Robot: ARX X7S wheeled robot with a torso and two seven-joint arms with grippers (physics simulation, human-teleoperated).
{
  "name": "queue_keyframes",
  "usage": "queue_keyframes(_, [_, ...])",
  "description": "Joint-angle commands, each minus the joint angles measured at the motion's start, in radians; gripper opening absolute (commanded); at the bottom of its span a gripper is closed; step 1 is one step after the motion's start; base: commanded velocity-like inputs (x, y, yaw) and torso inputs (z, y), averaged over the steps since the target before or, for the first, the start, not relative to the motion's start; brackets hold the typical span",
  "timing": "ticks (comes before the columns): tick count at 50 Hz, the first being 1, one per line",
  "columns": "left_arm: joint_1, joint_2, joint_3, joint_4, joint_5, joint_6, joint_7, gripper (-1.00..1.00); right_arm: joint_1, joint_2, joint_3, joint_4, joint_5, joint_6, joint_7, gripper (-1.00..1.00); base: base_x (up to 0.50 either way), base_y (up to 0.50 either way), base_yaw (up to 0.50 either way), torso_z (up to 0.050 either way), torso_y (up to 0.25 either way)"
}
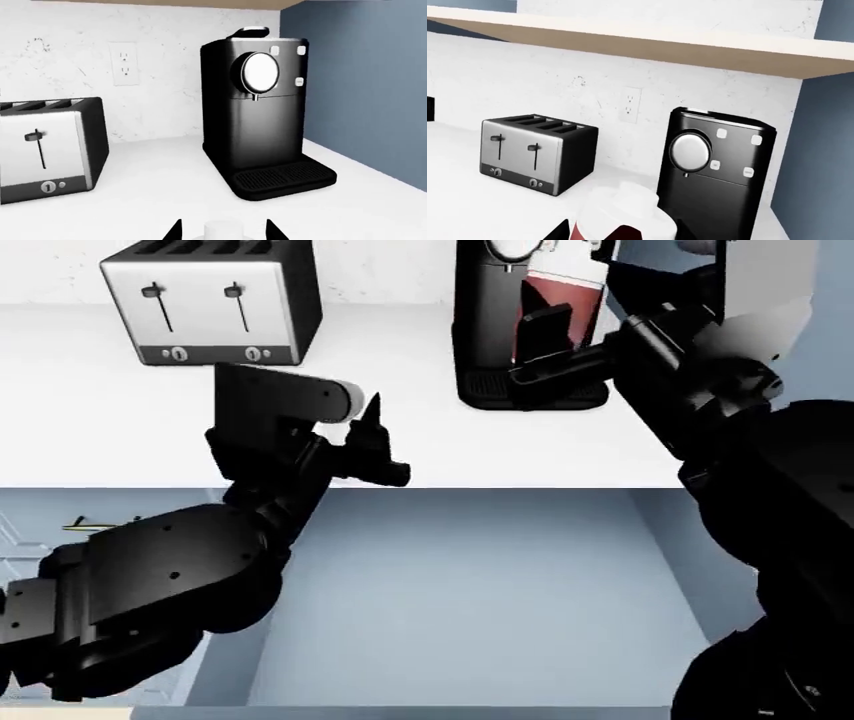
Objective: Pick and place the shaker into the drawer. Then close the cabinet.
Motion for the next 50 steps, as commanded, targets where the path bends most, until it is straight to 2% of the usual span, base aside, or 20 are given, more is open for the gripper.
queue_keyframes(1, [-0.111,0.072,0.054,-0.116,-0.017,-0.168,0.189,-1.00,0.142,0.161,-0.040,0.122,0.663,0.042,0.514,-1.00,0.00,0.00,0.00,0.000,0.000])
queue_keyframes(6, [-0.111,0.099,0.095,-0.147,0.013,-0.210,0.267,-1.00,0.190,0.202,-0.048,0.152,0.830,0.031,0.667,-1.00,0.00,0.00,0.00,0.002,0.000])
queue_keyframes(10, [-0.090,0.112,0.125,-0.159,0.032,-0.230,0.304,-1.00,0.191,0.215,-0.053,0.155,0.861,0.010,0.696,-1.00,0.00,0.00,0.00,0.000,0.000])
queue_keyframes(16, [-0.068,0.134,0.126,-0.195,-0.082,-0.288,0.395,-1.00,0.171,0.227,-0.037,0.146,0.884,-0.025,0.714,-1.00,0.00,0.00,0.00,0.000,0.000])
queue_keyframes(19, [-0.050,0.139,0.151,-0.187,-0.077,-0.311,0.413,-1.00,0.173,0.233,-0.030,0.143,0.898,-0.033,0.728,-1.00,0.00,0.00,0.00,0.000,0.000])
queue_keyframes(37, [0.135,0.311,0.242,-0.505,-0.009,-0.357,0.469,-1.00,0.158,0.256,-0.033,0.128,0.958,-0.060,0.792,-1.00,0.00,0.00,0.00,0.000,0.000])
queue_keyframes(50, [0.207,0.338,0.273,-0.530,0.013,-0.368,0.463,-1.00,0.147,0.267,-0.062,0.129,0.939,-0.094,0.770,-1.00,0.00,0.00,0.00,0.000,0.000])
